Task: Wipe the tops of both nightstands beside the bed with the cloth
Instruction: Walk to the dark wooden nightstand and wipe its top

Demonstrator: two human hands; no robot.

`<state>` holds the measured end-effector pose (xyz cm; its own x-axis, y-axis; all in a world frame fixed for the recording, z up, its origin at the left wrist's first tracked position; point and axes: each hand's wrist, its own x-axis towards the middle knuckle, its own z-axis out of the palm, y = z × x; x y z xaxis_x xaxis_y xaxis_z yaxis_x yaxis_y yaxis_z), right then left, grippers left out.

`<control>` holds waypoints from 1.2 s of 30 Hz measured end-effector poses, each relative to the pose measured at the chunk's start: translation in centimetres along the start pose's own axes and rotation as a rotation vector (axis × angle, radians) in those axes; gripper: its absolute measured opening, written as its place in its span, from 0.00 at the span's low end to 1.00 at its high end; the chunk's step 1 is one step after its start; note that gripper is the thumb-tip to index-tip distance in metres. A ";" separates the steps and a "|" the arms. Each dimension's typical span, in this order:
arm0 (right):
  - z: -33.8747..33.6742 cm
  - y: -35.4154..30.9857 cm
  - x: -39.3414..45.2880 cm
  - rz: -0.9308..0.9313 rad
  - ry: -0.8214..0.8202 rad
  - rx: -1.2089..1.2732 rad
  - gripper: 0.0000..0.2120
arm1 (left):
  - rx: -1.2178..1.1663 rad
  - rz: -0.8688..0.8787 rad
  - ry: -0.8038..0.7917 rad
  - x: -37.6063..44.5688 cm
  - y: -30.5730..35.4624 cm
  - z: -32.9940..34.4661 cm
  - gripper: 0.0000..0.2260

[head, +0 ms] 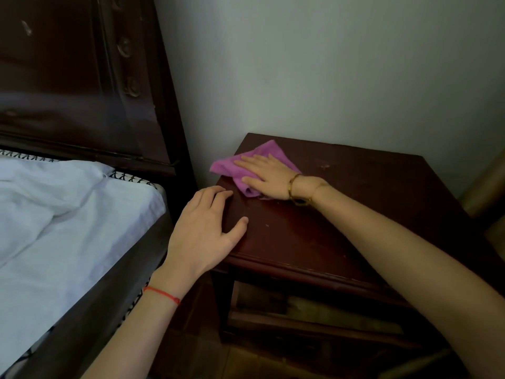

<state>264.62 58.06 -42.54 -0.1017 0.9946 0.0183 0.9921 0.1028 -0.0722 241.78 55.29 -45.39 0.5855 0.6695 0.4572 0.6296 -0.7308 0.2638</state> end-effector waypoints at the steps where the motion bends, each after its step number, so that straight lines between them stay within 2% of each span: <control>1: 0.0 0.1 -0.6 -0.034 0.000 0.018 0.27 | 0.002 0.000 0.003 -0.1 0.0 0.0 0.31; 3: -0.6 2.2 -0.6 0.005 0.009 0.030 0.27 | -0.004 -0.004 0.010 -0.1 0.1 0.0 0.31; 7: -1.6 7.5 2.6 0.357 -0.019 -0.026 0.28 | -0.009 -0.011 0.000 -0.1 0.2 -0.2 0.31; 9: -1.2 7.2 4.5 0.398 -0.036 -0.031 0.28 | -0.011 -0.012 -0.001 -0.1 0.2 -0.2 0.31; 12: -0.7 3.2 4.7 0.238 -0.030 -0.025 0.28 | -0.014 -0.005 0.002 0.0 -0.1 -0.1 0.31; 15: -0.3 -0.1 0.8 0.046 0.006 -0.004 0.27 | -0.002 0.006 0.009 -0.1 -0.1 -0.1 0.30; 18: -0.1 -0.2 -3.6 -0.038 -0.018 0.015 0.27 | 0.002 0.006 0.010 -0.1 -0.1 -0.1 0.31; 20: -0.8 2.4 -5.0 0.037 -0.032 0.001 0.28 | 0.000 -0.002 0.000 -0.1 0.0 -0.1 0.31; 24: -2.0 9.8 -7.3 0.396 -0.039 -0.053 0.29 | -0.004 -0.006 -0.009 0.0 -0.1 -0.1 0.31; 26: -1.9 10.1 -8.0 0.457 -0.049 -0.067 0.29 | -0.004 -0.007 -0.018 0.0 -0.1 -0.1 0.32; 28: -1.7 7.4 -9.0 0.371 -0.055 -0.048 0.29 | 0.000 -0.010 -0.024 0.0 -0.1 -0.2 0.32; 33: -0.6 -0.7 -14.7 0.002 -0.017 0.014 0.28 | 0.013 -0.014 -0.040 0.0 -0.1 -0.3 0.33; 36: -1.1 0.0 -17.2 -0.009 -0.056 0.054 0.30 | 0.016 -0.017 -0.060 0.0 0.0 -0.4 0.34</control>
<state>266.41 40.89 -41.76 -0.1165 0.9925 -0.0366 0.9859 0.1110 -0.1256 241.56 55.17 -45.03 0.6037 0.6893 0.4006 0.6478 -0.7170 0.2574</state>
